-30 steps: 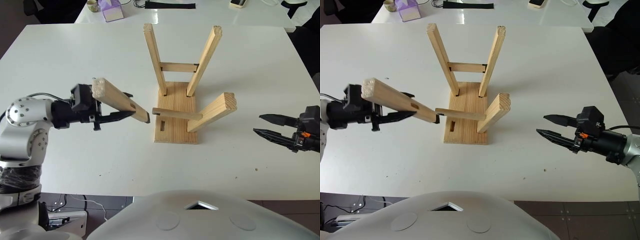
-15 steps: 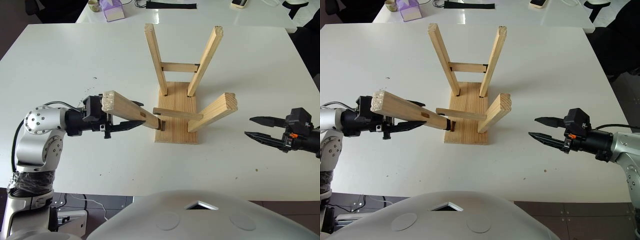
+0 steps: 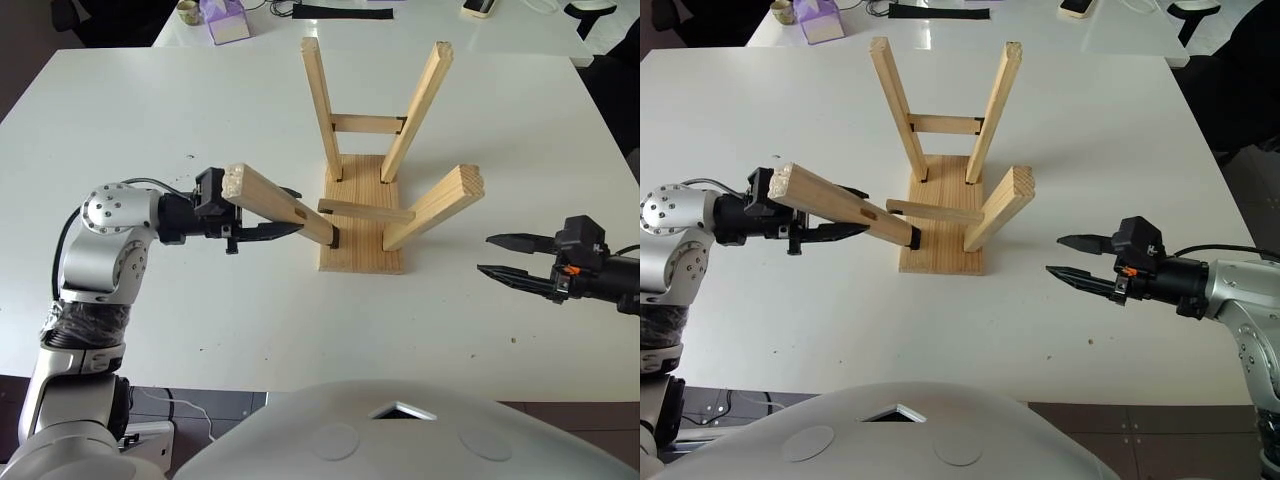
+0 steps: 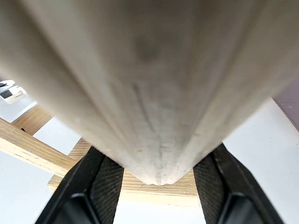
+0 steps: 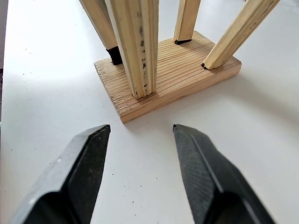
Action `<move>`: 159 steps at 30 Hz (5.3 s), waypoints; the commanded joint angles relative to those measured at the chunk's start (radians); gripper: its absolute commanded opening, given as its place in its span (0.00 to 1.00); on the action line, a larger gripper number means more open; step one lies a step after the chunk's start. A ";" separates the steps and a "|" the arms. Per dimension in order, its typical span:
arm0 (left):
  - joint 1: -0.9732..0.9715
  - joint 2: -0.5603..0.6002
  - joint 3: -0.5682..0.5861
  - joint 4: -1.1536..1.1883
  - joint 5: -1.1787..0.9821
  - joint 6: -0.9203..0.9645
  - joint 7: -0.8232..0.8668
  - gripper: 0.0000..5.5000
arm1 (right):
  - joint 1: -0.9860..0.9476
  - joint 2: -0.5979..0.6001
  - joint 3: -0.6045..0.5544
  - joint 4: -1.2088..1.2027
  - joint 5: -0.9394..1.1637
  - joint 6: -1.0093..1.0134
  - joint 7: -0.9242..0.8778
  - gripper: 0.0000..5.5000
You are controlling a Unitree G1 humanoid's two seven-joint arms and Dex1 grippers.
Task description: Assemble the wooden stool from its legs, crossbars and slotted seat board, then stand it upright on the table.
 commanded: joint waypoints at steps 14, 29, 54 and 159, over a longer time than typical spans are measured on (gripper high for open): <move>-0.131 0.059 -0.249 -0.075 0.077 0.315 0.005 0.37 | -0.048 0.012 0.092 -0.039 -0.032 -0.024 -0.042 0.45; -0.173 -0.009 -0.328 -0.009 0.146 0.392 0.161 0.37 | -0.030 0.030 0.157 -0.131 -0.024 -0.022 -0.080 0.45; 0.004 0.112 -0.239 -0.272 0.015 0.576 0.368 0.37 | 0.002 0.024 0.127 0.194 -0.315 -0.206 -0.163 0.45; -0.133 0.051 -0.229 -0.106 0.103 0.461 0.237 0.37 | -0.030 0.075 0.154 0.113 -0.300 -0.183 -0.195 0.45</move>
